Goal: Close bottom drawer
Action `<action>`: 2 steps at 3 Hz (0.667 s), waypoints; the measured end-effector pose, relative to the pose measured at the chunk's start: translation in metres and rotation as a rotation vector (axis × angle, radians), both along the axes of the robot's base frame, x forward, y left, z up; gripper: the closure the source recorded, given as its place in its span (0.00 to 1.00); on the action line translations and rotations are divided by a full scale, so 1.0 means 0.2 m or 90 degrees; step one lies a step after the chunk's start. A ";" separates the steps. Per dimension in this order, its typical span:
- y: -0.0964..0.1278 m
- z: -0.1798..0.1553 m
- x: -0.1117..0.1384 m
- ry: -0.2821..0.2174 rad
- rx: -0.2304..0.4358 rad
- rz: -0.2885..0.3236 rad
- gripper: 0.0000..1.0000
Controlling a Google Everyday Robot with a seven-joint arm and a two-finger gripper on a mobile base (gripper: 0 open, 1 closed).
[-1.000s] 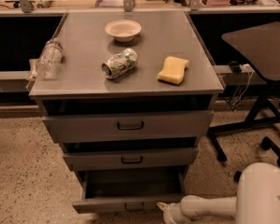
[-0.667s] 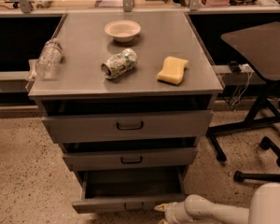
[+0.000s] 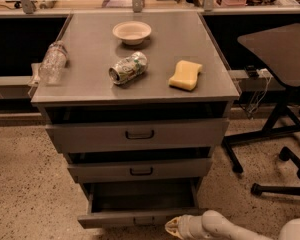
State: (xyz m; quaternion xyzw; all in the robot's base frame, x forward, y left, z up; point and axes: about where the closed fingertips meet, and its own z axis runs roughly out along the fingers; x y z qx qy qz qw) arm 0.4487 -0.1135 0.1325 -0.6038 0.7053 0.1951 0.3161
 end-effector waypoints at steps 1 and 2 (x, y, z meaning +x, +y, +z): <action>0.02 -0.03 0.06 -0.019 0.020 -0.009 0.88; 0.03 -0.04 0.10 -0.026 0.040 -0.015 0.65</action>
Offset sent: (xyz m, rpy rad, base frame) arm 0.0311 0.0057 -0.0109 0.0939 -0.0583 -0.0394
